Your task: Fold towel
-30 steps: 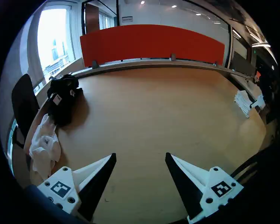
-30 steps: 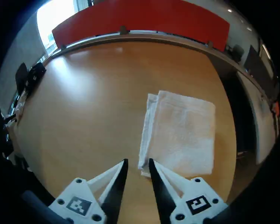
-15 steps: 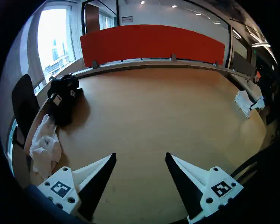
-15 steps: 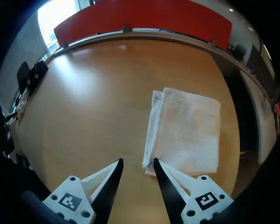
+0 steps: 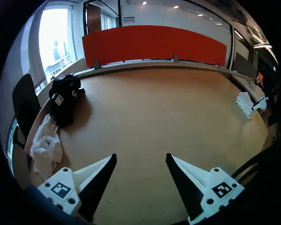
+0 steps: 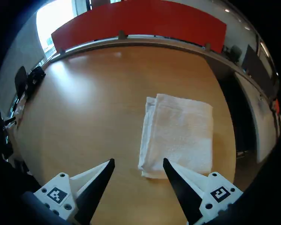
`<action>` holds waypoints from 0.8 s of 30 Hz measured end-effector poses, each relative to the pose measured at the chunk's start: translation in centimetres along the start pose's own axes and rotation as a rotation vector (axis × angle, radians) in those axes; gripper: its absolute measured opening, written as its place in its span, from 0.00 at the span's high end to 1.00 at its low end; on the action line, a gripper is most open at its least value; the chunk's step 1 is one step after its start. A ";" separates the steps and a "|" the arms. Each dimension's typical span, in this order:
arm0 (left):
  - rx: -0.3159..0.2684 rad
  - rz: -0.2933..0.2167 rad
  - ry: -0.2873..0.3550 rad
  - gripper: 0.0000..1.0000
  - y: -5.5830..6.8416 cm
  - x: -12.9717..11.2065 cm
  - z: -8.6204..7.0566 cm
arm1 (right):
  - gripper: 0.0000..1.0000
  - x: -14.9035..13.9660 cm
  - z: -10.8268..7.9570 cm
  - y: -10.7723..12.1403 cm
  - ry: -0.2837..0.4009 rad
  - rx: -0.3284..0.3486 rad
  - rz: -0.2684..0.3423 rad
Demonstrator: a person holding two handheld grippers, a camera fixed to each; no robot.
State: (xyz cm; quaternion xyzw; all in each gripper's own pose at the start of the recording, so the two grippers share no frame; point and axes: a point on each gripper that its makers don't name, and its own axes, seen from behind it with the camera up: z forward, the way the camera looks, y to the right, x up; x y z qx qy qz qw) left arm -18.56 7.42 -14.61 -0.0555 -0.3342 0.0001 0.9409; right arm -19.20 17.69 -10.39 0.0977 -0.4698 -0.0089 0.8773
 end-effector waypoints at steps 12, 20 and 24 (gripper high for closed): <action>0.006 -0.010 0.012 0.03 -0.6 0.6 0.0 | 0.00 1.6 -0.9 0.8 0.098 -0.059 0.055; 0.003 -0.031 0.020 0.02 -0.7 1.1 0.0 | 0.00 3.6 -1.8 0.3 0.207 -0.093 0.113; 0.005 -0.037 0.024 0.02 -0.7 1.3 0.0 | 0.00 4.9 -2.4 0.0 0.268 -0.116 0.121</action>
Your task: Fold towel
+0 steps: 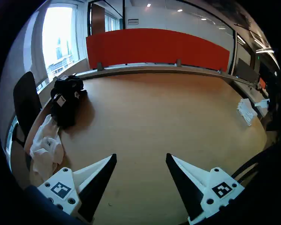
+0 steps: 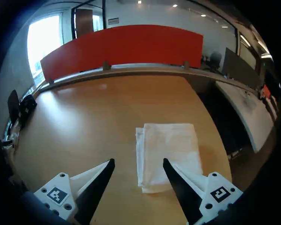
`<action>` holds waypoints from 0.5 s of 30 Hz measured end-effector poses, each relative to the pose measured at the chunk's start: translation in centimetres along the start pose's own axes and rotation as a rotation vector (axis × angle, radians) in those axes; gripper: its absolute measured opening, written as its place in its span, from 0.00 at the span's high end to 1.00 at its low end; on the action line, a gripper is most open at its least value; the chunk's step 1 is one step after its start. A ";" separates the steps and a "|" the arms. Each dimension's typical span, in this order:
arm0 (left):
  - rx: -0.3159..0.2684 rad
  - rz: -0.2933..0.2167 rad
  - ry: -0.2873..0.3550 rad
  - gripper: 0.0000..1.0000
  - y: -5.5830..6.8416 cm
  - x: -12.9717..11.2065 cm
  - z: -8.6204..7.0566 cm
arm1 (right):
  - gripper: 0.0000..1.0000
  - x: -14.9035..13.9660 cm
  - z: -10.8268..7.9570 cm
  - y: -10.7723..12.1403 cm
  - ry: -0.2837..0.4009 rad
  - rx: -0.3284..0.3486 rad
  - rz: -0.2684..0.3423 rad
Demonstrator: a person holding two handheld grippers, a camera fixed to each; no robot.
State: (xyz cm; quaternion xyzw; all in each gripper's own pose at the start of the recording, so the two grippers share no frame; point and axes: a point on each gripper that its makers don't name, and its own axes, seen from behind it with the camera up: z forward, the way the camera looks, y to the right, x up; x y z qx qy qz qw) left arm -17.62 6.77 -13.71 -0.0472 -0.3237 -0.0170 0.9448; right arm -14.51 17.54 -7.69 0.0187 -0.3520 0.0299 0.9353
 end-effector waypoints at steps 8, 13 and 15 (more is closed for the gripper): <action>0.010 -0.016 0.007 0.02 -0.2 0.0 -0.1 | 0.00 3.4 -1.3 -0.8 0.158 -0.040 -0.013; 0.013 -0.028 0.010 0.02 -0.3 -0.1 -0.2 | 0.00 6.6 -2.7 -0.5 0.293 -0.096 -0.024; 0.014 -0.028 0.010 0.02 -0.3 -0.1 -0.2 | 0.00 8.1 -3.4 -0.4 0.360 -0.120 -0.028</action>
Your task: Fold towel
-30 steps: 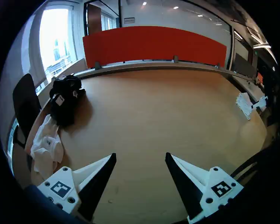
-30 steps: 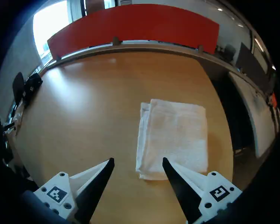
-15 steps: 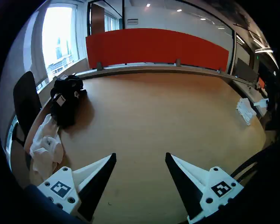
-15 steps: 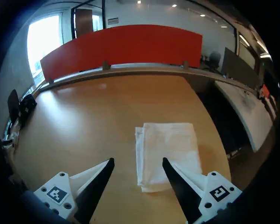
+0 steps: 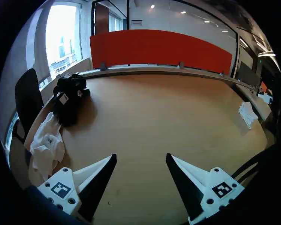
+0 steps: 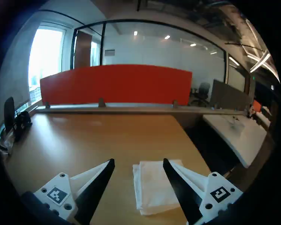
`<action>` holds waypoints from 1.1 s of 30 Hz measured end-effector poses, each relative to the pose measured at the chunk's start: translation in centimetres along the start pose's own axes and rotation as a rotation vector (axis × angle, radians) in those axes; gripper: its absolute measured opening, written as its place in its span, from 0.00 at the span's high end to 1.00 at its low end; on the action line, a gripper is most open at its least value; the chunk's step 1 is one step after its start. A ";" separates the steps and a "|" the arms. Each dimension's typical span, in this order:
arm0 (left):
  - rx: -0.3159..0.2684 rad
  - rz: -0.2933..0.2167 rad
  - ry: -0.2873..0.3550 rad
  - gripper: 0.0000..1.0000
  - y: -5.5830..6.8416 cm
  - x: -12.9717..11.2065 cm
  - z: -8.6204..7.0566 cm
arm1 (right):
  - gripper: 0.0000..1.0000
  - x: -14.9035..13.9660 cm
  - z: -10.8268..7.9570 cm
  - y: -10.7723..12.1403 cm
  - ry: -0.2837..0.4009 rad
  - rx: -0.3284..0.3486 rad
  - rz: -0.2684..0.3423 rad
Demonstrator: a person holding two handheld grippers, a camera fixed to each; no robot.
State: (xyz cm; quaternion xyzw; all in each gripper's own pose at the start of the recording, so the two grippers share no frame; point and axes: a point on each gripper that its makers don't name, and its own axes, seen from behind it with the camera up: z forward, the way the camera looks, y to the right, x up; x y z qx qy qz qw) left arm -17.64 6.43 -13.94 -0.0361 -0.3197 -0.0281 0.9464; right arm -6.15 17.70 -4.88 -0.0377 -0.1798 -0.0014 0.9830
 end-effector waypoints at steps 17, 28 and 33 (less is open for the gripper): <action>-0.006 0.007 0.010 0.02 0.1 0.4 0.1 | 0.00 5.7 0.0 -2.2 0.180 0.003 -0.001; -0.010 0.007 0.023 0.02 0.0 0.9 0.2 | 0.00 10.6 -0.5 -4.6 0.323 0.024 0.025; -0.013 0.005 0.028 0.03 0.0 1.1 0.4 | 0.00 11.4 -0.5 -6.6 0.332 0.039 -0.001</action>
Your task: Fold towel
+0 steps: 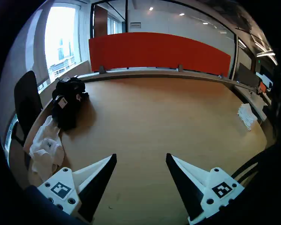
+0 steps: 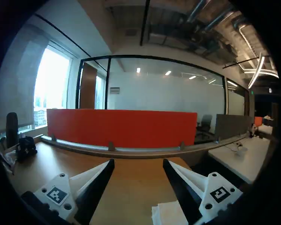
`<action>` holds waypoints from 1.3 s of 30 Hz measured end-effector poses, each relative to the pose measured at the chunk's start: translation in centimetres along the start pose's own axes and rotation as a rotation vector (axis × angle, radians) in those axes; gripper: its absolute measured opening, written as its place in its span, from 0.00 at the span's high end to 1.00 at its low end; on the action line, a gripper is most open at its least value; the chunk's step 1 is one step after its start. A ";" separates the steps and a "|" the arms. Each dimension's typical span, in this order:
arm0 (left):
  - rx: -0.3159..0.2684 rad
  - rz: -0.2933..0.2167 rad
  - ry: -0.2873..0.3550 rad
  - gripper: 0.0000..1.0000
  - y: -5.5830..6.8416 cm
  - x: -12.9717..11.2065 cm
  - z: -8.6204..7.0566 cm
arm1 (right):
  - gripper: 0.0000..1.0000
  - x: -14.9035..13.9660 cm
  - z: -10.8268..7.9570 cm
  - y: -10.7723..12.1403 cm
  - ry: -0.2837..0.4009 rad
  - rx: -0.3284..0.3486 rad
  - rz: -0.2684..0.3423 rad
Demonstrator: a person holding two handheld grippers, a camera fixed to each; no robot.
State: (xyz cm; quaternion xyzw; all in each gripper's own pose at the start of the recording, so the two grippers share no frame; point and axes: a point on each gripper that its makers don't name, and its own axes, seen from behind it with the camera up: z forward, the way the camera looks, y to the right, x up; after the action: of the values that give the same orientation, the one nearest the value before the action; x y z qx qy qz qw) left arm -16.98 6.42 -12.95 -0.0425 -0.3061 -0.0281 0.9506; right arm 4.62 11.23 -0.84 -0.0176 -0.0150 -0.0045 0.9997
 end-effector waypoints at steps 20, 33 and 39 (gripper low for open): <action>0.015 -0.011 0.130 0.02 -1.4 5.3 0.0 | 0.00 0.6 1.4 -7.3 -0.001 0.062 0.027; 0.098 -0.030 0.355 0.02 -4.5 14.3 0.7 | 0.00 0.6 1.5 -10.3 -0.020 0.077 0.053; 0.119 -0.053 0.462 0.02 -5.7 18.8 0.1 | 0.00 0.2 1.5 -11.2 -0.026 0.081 0.061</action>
State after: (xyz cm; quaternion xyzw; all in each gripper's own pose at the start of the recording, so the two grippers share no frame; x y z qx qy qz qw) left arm -2.24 0.28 -1.54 0.0294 -0.0827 -0.0441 0.9952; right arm 4.66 0.08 1.04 0.0221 -0.0279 0.0271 0.9990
